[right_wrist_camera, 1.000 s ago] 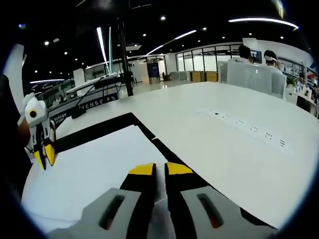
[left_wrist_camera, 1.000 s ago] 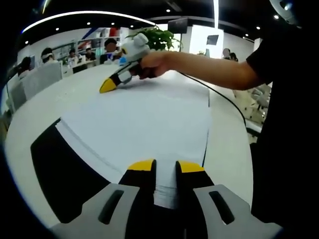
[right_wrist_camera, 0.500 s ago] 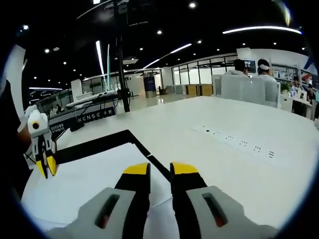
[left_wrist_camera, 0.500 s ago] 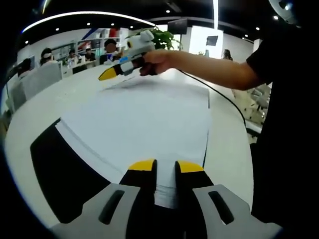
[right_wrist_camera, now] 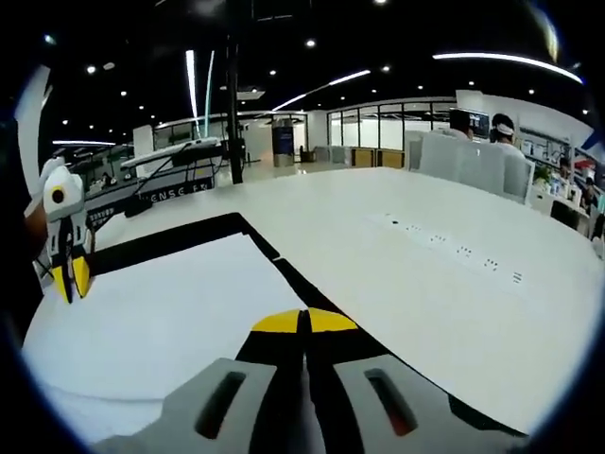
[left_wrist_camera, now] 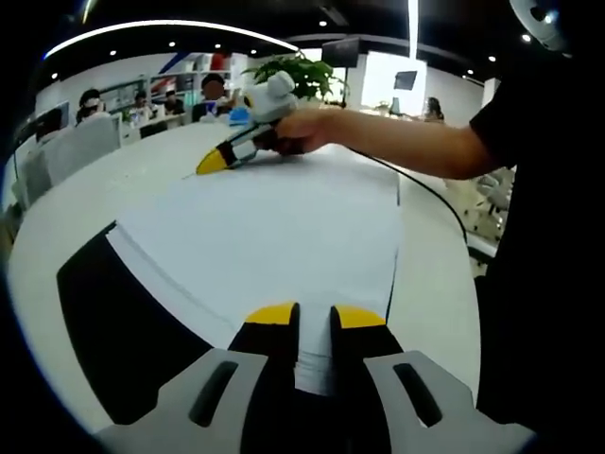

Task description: Flip through the bound document one page at a time

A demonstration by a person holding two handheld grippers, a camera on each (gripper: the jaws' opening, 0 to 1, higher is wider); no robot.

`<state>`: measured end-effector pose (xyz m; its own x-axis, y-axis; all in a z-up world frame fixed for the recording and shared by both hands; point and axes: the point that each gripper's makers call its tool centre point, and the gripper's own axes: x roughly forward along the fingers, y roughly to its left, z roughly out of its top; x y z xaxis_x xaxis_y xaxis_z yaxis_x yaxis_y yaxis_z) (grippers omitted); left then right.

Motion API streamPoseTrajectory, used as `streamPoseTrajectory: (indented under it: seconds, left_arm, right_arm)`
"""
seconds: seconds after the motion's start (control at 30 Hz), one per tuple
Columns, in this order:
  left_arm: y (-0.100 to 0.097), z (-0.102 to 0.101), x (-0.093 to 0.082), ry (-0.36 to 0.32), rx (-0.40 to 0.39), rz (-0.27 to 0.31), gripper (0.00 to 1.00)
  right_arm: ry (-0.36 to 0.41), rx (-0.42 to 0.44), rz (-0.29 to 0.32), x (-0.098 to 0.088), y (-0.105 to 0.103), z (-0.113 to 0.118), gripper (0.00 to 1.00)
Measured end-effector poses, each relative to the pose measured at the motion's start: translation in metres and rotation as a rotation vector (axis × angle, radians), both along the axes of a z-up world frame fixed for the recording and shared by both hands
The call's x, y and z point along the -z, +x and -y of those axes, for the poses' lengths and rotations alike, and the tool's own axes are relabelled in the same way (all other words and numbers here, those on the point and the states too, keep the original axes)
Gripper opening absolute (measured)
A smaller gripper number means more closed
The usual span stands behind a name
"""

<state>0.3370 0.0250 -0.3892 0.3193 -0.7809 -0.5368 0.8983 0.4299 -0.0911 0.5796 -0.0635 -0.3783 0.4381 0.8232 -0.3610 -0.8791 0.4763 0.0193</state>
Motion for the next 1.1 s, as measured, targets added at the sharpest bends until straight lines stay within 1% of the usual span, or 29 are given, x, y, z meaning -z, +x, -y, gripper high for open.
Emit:
streamPoseTrajectory:
  seconds: [0.13, 0.27, 0.53, 0.8, 0.97, 1.1]
  left_arm:
    - [0.001, -0.001, 0.0, 0.002, -0.001, -0.006, 0.15]
    - [0.001, -0.001, 0.0, 0.008, -0.003, -0.007, 0.15]
    - [0.001, 0.0, 0.0, 0.022, -0.003, 0.002, 0.15]
    - [0.001, 0.0, 0.0, 0.039, -0.003, 0.015, 0.15]
    - [0.001, 0.0, 0.0, 0.035, -0.009, 0.014, 0.15]
    - [0.001, -0.001, 0.0, 0.031, -0.014, 0.015, 0.15]
  right_arm:
    - [-0.001, -0.014, 0.02, 0.0, -0.004, 0.0, 0.02]
    - [0.005, -0.015, 0.014, -0.001, -0.005, 0.001, 0.02]
    - [0.015, -0.017, 0.023, -0.001, -0.01, 0.002, 0.02]
    - [0.003, -0.015, 0.035, -0.002, -0.019, 0.003, 0.02]
    - [-0.005, -0.017, 0.037, -0.002, -0.023, 0.004, 0.02]
    - [0.004, -0.019, 0.027, -0.002, -0.027, 0.006, 0.02]
